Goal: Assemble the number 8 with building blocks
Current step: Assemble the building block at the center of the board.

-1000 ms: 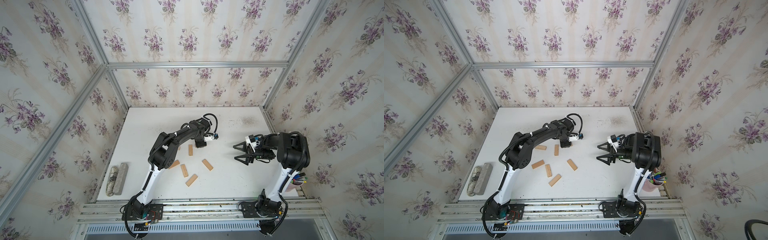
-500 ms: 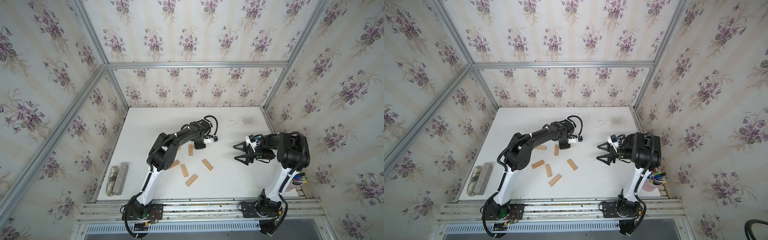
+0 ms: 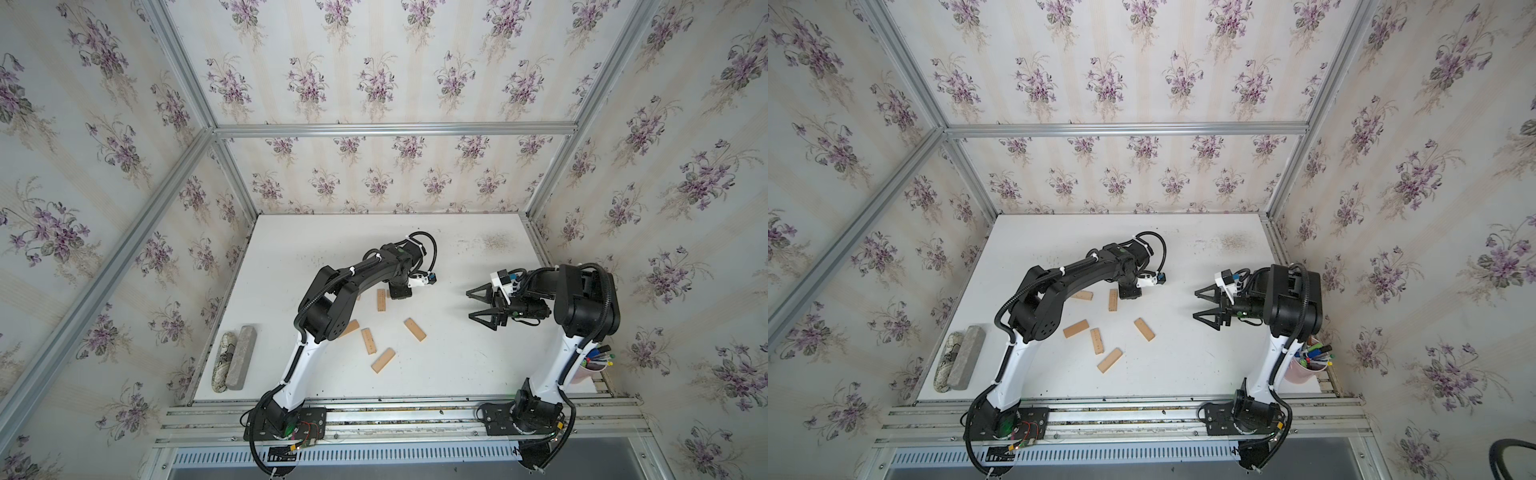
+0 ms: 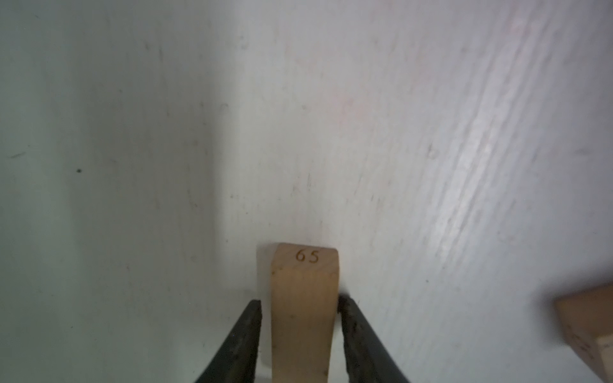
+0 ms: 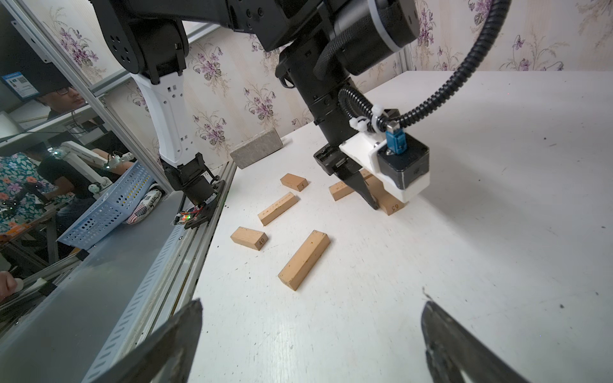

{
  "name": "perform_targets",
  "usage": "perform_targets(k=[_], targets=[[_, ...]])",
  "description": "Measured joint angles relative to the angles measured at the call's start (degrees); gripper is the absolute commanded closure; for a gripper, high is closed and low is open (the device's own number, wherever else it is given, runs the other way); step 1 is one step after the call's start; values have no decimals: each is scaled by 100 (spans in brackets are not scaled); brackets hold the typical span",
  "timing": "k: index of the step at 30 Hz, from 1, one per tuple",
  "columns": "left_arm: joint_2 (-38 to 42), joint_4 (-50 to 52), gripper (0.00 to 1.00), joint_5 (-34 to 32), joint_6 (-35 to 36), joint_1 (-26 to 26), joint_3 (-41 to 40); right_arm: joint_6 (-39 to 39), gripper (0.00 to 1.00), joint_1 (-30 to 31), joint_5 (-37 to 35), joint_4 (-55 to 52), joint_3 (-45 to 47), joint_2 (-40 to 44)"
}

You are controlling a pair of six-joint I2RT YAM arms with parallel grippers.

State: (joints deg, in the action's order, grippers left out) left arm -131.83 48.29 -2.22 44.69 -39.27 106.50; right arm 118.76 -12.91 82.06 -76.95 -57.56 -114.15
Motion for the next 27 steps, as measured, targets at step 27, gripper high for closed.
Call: perform_targets(k=[27], targets=[[37, -87, 84, -55, 0, -4, -133, 0, 0, 0, 0, -2, 0, 0]])
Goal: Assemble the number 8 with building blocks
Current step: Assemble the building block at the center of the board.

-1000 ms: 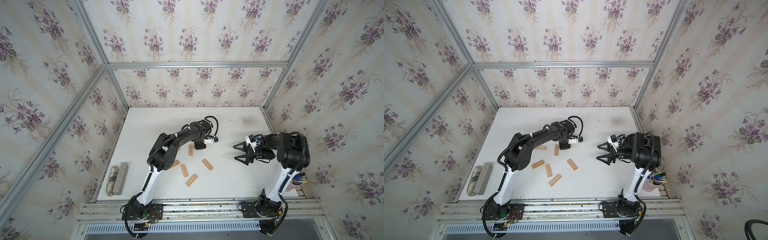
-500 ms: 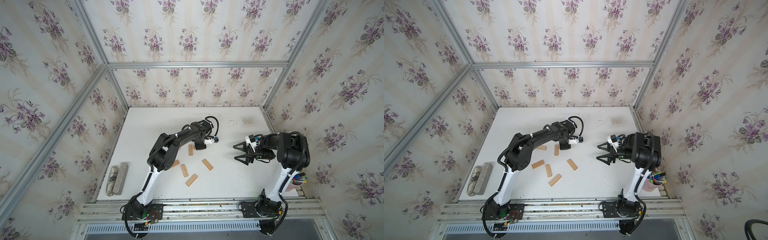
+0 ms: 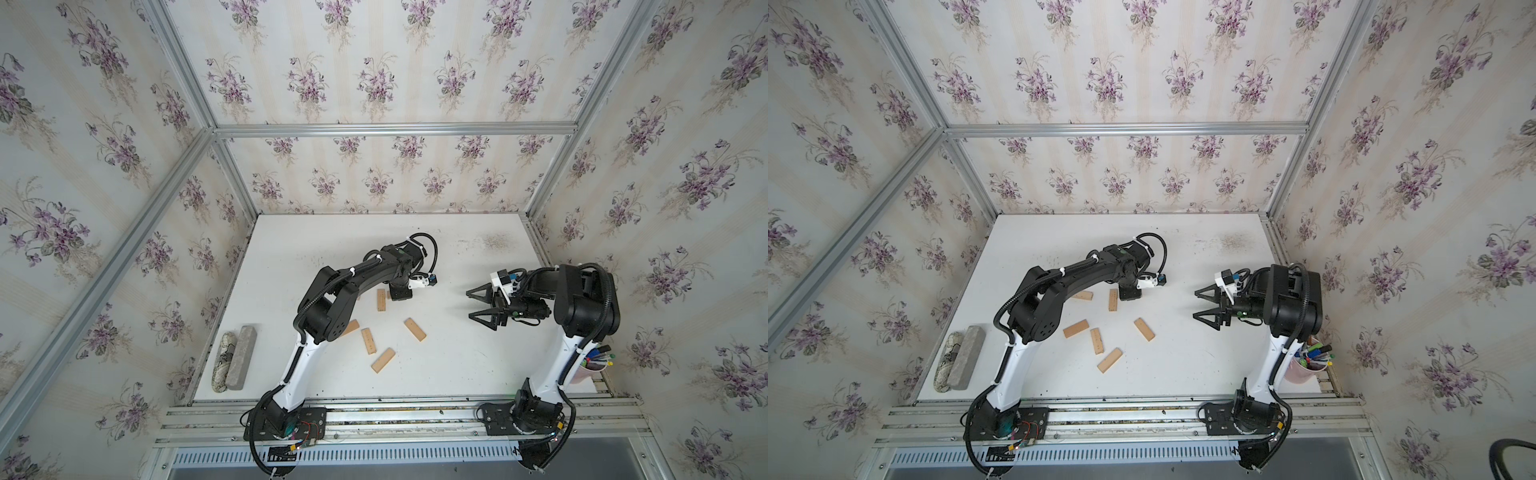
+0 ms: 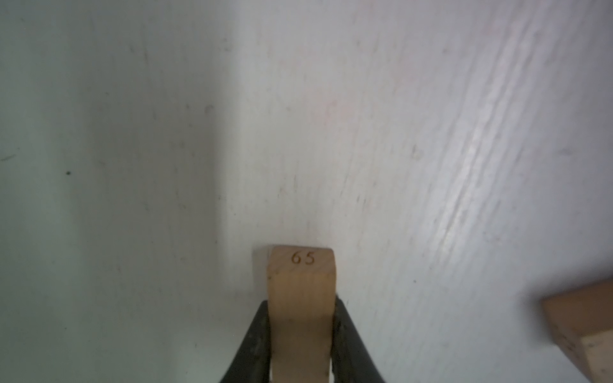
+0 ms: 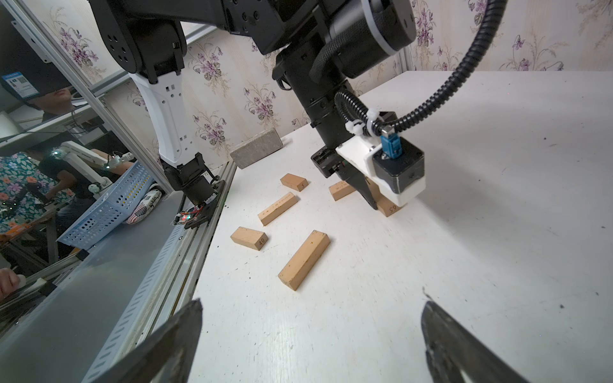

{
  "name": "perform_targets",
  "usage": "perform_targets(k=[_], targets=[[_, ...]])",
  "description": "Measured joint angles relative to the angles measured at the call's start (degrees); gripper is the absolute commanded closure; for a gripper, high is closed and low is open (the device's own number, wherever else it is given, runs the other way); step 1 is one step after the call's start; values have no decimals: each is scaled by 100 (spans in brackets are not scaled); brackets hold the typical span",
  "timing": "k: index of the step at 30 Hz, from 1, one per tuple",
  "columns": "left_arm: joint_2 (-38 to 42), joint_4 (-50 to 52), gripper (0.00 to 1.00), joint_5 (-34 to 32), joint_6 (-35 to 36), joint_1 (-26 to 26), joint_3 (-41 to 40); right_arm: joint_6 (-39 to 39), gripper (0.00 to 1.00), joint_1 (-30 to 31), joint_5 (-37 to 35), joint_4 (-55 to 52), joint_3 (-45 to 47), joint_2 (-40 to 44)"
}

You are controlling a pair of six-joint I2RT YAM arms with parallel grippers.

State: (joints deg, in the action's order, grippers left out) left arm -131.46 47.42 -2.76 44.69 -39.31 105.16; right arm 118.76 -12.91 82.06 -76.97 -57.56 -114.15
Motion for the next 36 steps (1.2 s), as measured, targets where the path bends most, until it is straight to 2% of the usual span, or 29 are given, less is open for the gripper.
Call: perform_targets(k=[36], targets=[[-55, 35, 84, 160, 87, 133, 94, 0, 0, 0, 0, 0, 0, 0]])
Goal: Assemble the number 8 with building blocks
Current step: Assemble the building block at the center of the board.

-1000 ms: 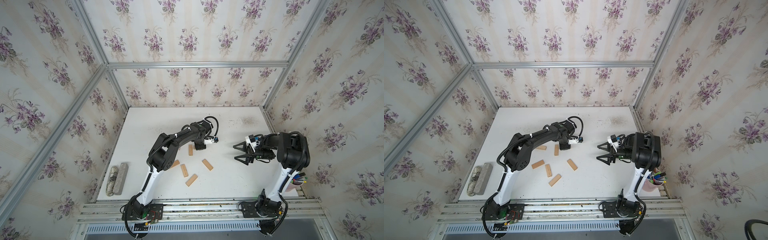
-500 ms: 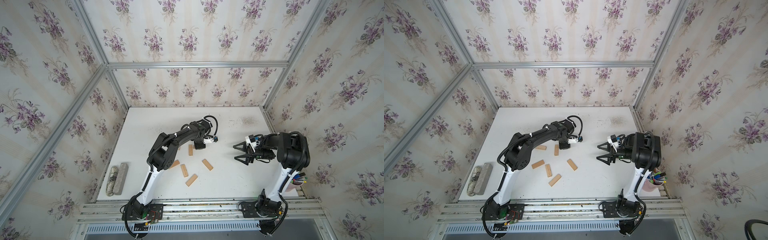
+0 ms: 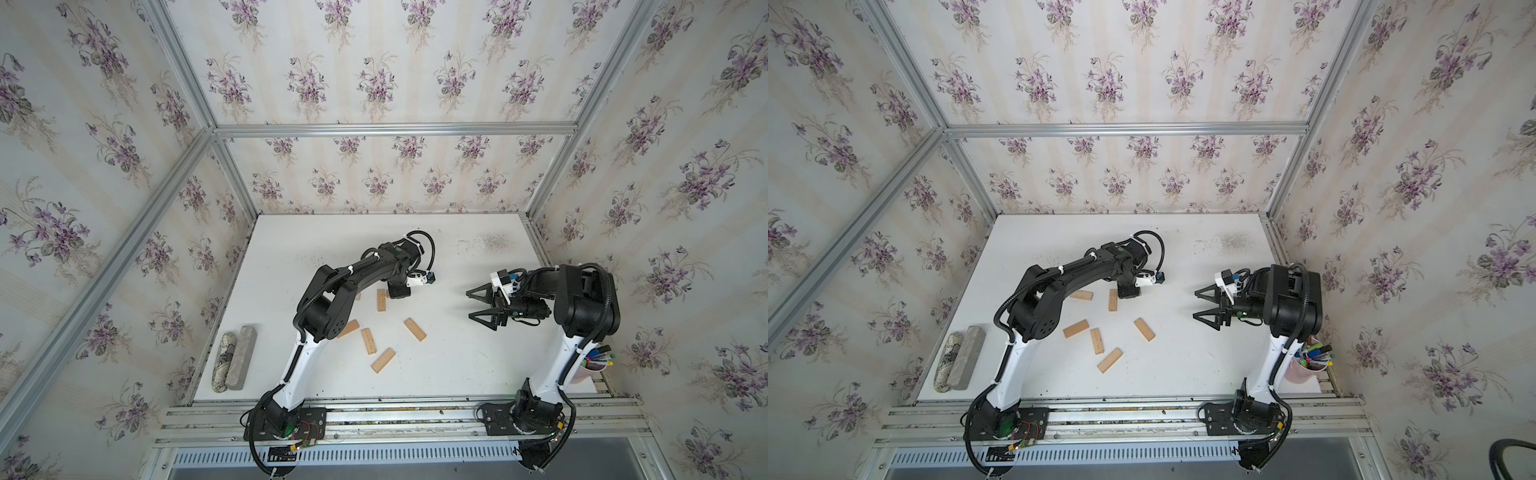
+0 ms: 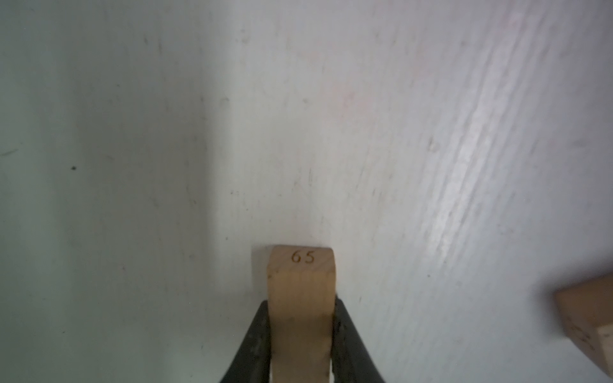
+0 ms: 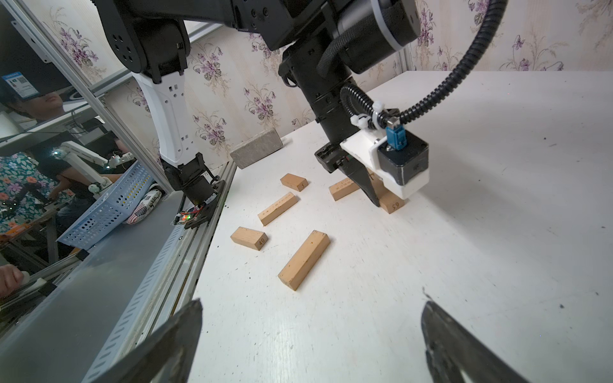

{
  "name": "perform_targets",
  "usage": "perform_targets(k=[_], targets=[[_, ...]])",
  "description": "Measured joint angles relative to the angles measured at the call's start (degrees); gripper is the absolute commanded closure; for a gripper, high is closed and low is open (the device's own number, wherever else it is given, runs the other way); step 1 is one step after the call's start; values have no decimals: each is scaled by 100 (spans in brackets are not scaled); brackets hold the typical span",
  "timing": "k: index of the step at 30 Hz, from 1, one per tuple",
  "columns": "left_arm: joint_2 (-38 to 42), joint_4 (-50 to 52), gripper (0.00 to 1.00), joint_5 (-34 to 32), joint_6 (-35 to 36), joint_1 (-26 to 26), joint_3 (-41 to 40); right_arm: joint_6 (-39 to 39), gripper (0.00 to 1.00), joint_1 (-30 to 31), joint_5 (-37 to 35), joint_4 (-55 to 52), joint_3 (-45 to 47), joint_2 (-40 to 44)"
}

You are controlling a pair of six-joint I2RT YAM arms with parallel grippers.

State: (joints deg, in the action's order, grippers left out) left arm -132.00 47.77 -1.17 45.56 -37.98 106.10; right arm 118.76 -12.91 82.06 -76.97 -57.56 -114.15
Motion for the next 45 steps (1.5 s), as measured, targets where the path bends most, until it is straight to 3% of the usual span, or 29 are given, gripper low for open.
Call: perform_targets(k=[16, 24, 36, 40, 41, 42, 45], targets=[[46, -101, 83, -7, -9, 9, -94, 0, 0, 0, 0, 0, 0, 0], [44, -127, 70, -28, -7, 33, -94, 0, 0, 0, 0, 0, 0, 0], [57, -210, 58, -109, -46, 44, -114, 0, 0, 0, 0, 0, 0, 0], [57, -236, 47, -173, -79, 44, -98, 0, 0, 0, 0, 0, 0, 0], [57, -247, 16, -197, -87, 44, -90, 0, 0, 0, 0, 0, 0, 0], [57, -258, 1, -223, -83, 44, -83, 0, 0, 0, 0, 0, 0, 0], [68, -396, 1, -415, -94, 55, -35, 0, 0, 0, 0, 0, 0, 0]])
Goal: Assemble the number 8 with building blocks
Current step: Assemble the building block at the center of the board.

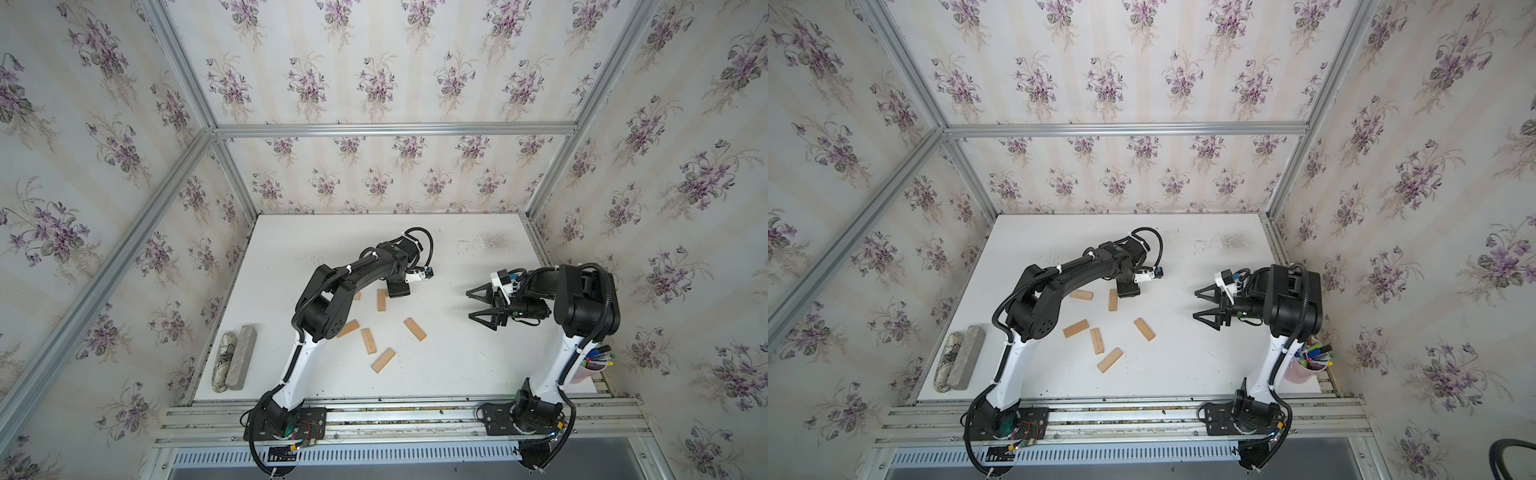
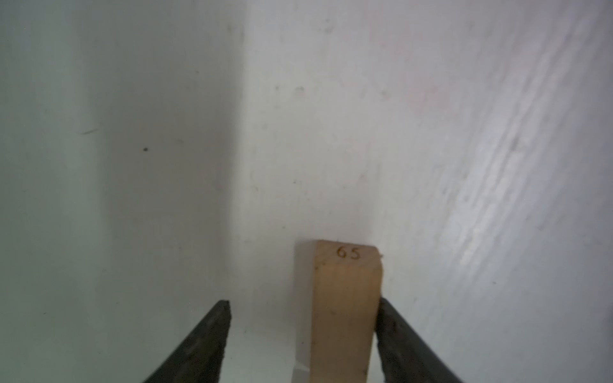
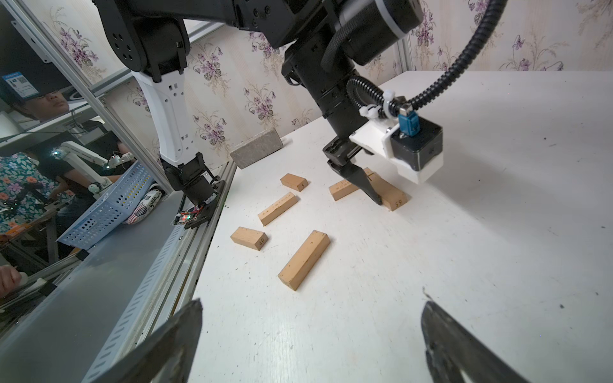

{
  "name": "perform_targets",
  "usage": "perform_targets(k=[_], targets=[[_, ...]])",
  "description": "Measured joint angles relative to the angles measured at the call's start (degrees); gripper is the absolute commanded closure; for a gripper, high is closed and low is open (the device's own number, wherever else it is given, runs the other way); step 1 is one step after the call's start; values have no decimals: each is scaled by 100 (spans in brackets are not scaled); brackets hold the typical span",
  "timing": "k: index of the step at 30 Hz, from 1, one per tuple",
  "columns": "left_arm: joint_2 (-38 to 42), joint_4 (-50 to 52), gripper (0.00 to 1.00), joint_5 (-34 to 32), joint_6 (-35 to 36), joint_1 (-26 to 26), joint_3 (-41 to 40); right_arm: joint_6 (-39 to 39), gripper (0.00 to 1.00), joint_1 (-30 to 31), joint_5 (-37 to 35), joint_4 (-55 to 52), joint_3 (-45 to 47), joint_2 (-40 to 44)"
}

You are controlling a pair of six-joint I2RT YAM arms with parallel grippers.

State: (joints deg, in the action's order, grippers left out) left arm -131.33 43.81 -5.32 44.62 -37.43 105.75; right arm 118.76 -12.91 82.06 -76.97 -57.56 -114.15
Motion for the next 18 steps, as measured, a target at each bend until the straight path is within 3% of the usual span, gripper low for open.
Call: perform_targets(k=[7, 15, 18], targets=[[271, 238, 1, -98, -35, -133, -173, 0, 0, 0, 0, 2, 0, 0], [1375, 352, 1, -289, -358, -494, -310, 0, 0, 0, 0, 0, 0, 0], [1565, 326, 1, -50, -468, -673, -310, 0, 0, 0, 0, 2, 0, 0]])
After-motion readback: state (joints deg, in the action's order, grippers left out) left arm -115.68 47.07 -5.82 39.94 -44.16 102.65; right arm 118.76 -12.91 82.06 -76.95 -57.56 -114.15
